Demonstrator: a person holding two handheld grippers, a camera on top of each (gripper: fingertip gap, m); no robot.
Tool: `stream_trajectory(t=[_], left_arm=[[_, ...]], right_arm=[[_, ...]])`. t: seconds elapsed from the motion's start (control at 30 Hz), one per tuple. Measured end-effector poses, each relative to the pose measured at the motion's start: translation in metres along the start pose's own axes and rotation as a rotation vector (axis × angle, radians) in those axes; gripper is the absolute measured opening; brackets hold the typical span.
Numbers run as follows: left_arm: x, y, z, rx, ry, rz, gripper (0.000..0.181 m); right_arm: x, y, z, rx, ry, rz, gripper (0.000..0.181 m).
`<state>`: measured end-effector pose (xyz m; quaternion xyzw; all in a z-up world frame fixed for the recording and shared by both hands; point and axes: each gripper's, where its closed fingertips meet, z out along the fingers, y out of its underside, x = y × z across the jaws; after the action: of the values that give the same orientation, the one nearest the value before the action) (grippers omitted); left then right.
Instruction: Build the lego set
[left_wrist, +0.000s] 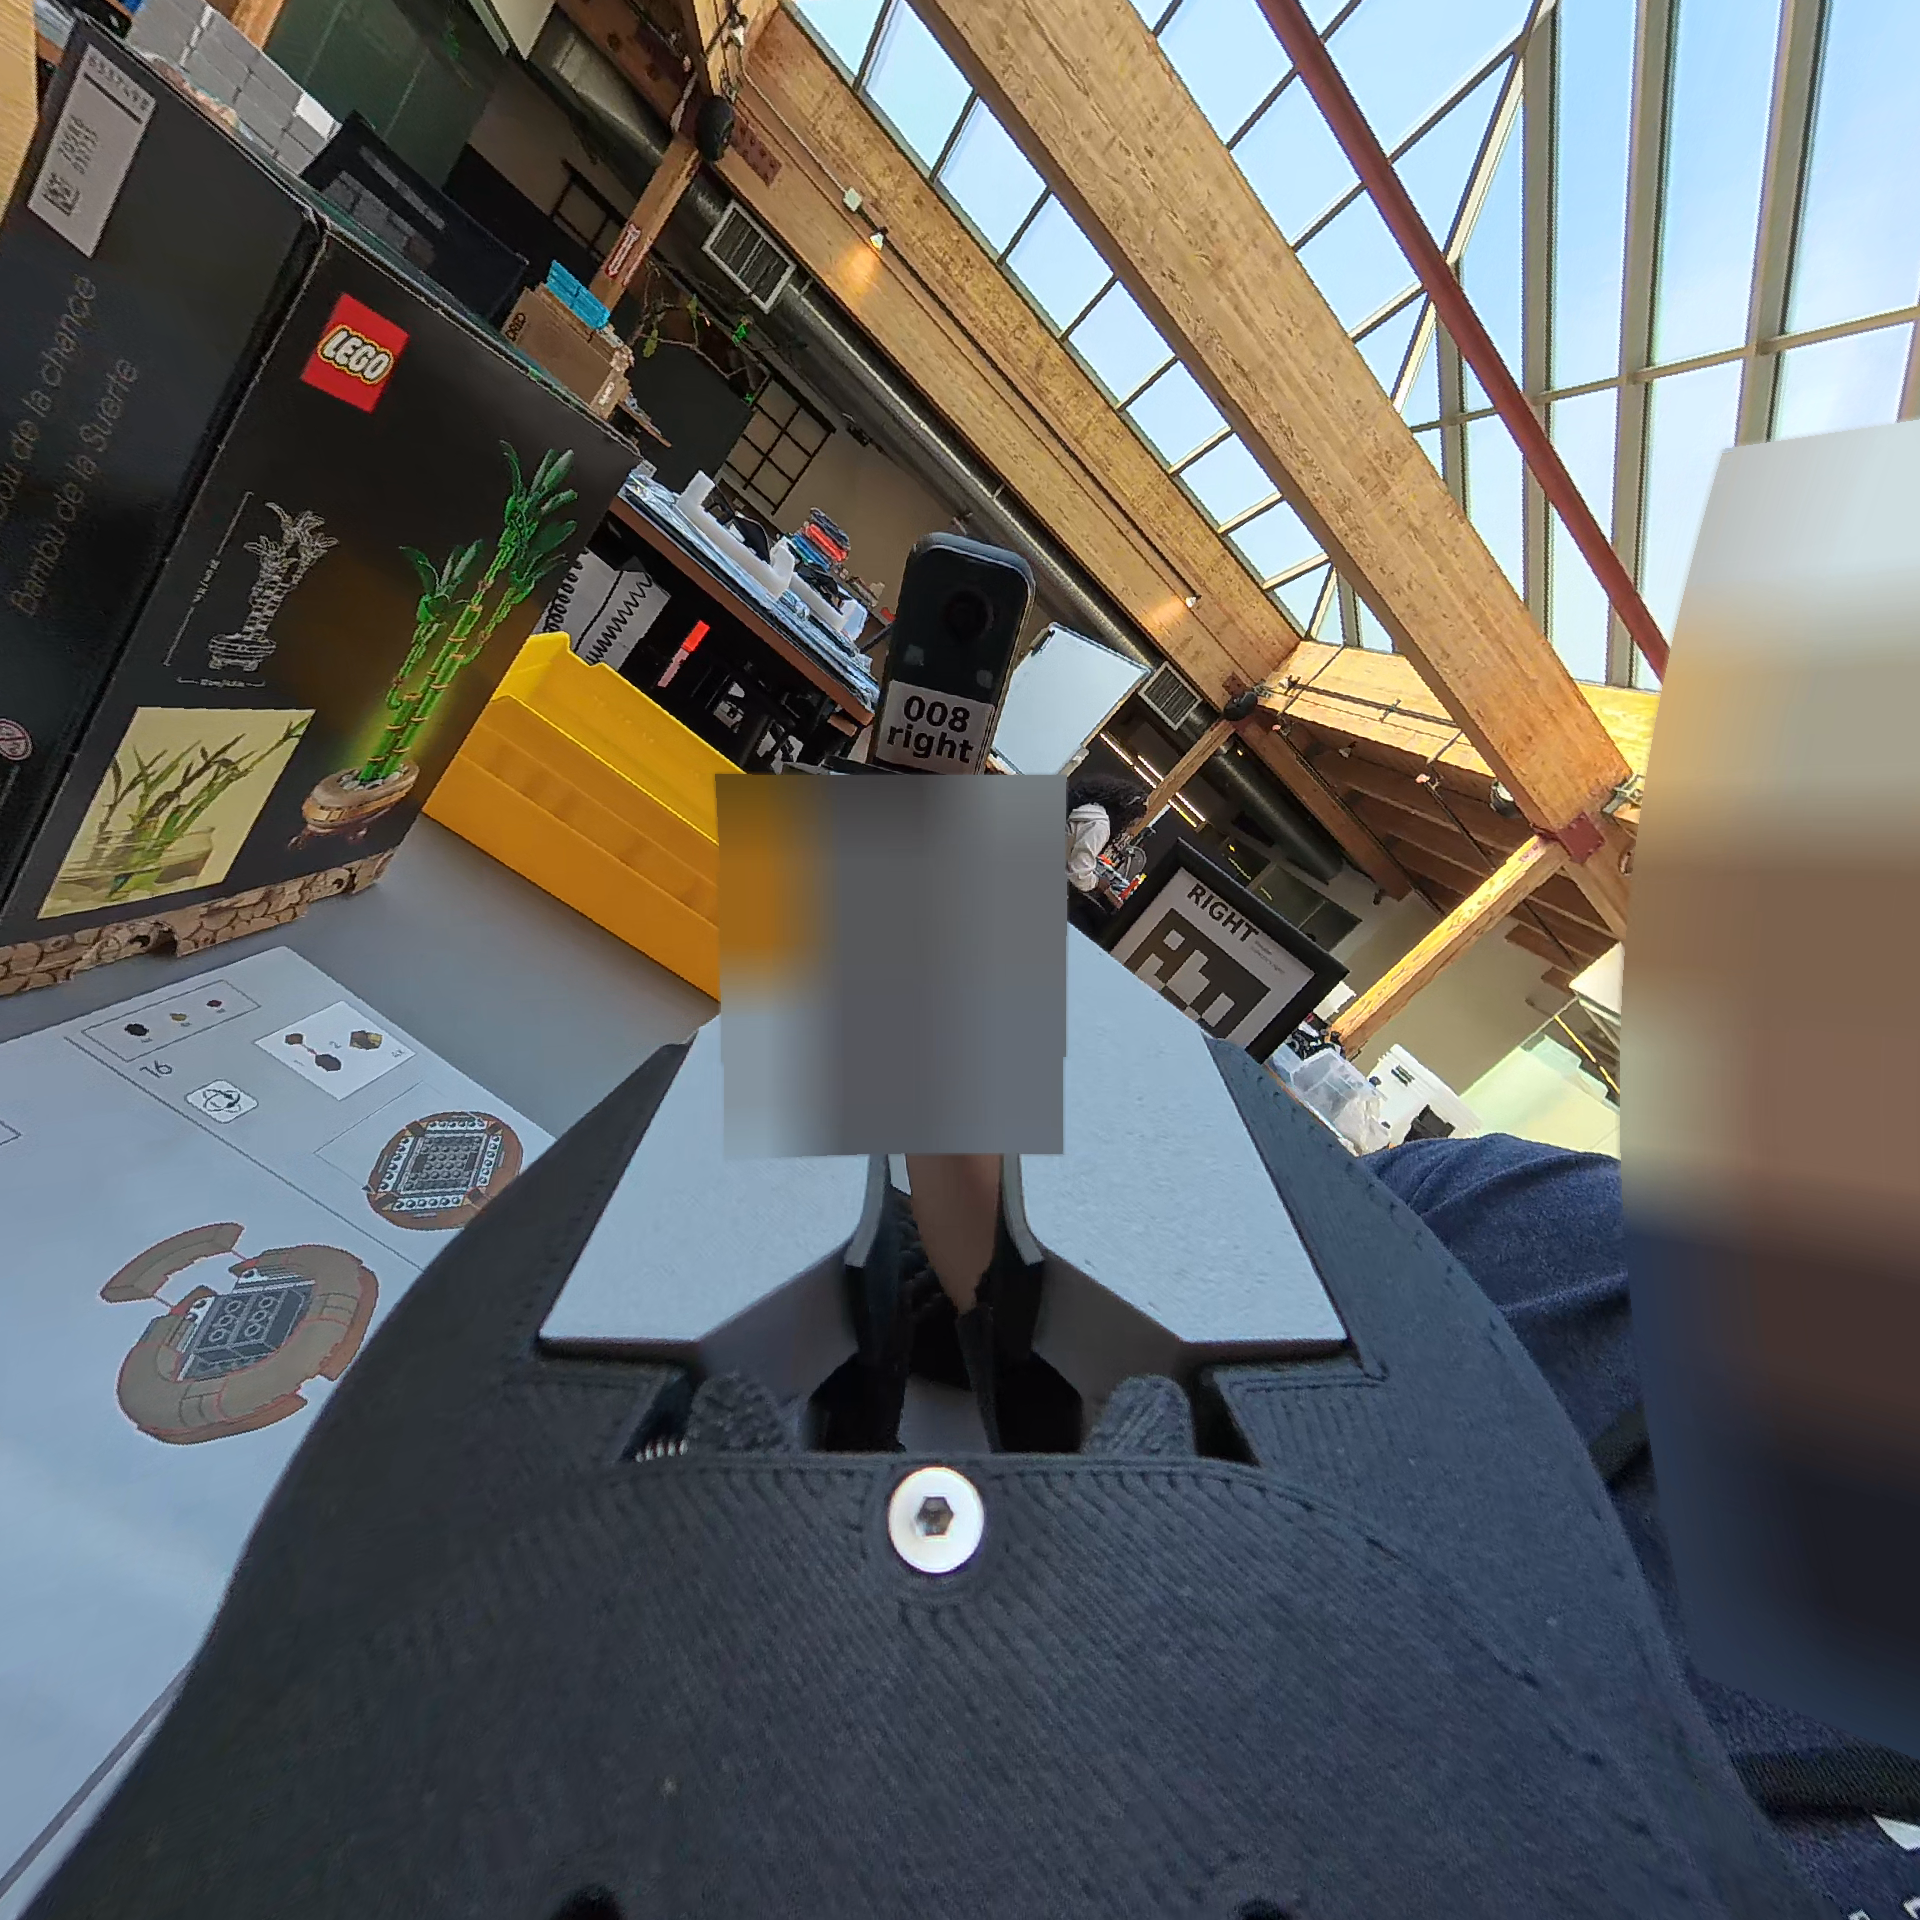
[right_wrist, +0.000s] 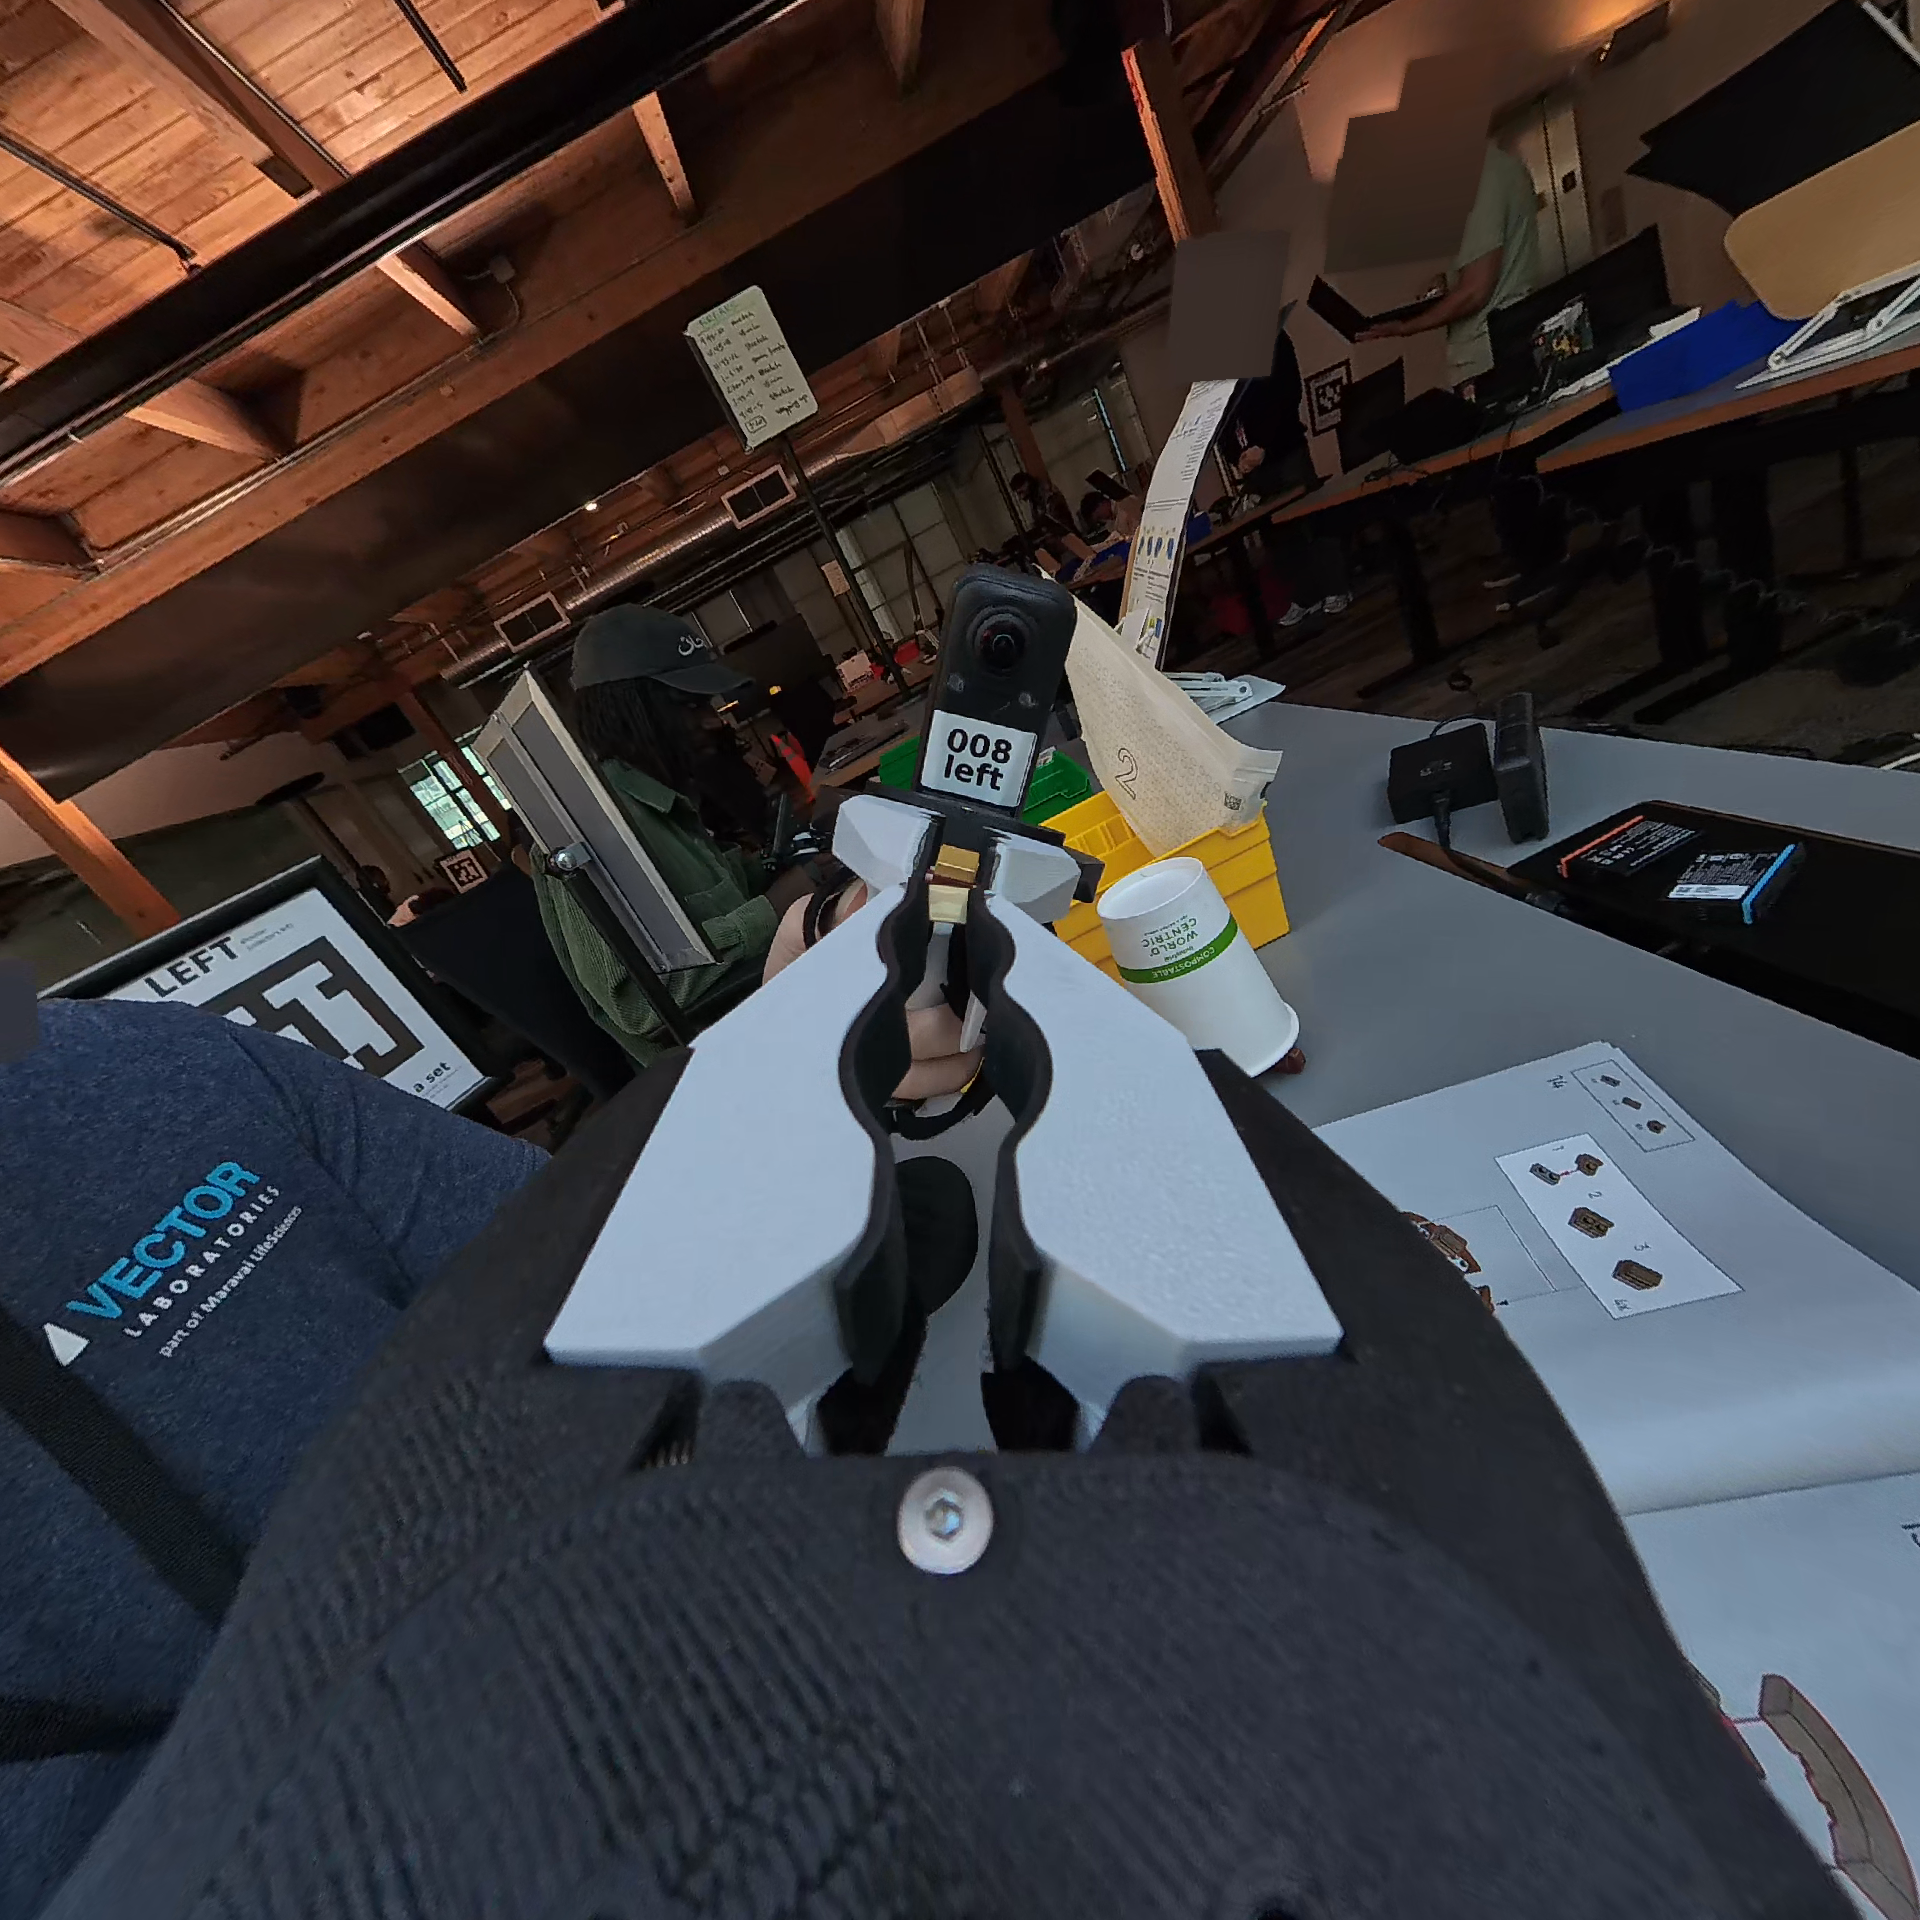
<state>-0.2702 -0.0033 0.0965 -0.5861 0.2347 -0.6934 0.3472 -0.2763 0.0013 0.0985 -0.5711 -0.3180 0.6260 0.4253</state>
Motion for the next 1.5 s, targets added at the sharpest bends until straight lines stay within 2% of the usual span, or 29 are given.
stream_trajectory(t=[0.3,0.77,1.5], left_arm=[[-0.001,0.000,0.000,0.004,-0.001,-0.010,0.008],[-0.010,0.012,-0.001,-0.083,-0.055,0.025,0.009],[-0.014,0.005,0.003,-0.004,-0.007,-0.078,0.009]], right_arm=[[0.001,-0.001,0.001,0.005,0.025,-0.029,0.005],[0.006,0.013,-0.003,-0.105,0.034,-0.088,0.005],[0.011,0.007,-0.005,-0.057,0.043,-0.034,0.007]])
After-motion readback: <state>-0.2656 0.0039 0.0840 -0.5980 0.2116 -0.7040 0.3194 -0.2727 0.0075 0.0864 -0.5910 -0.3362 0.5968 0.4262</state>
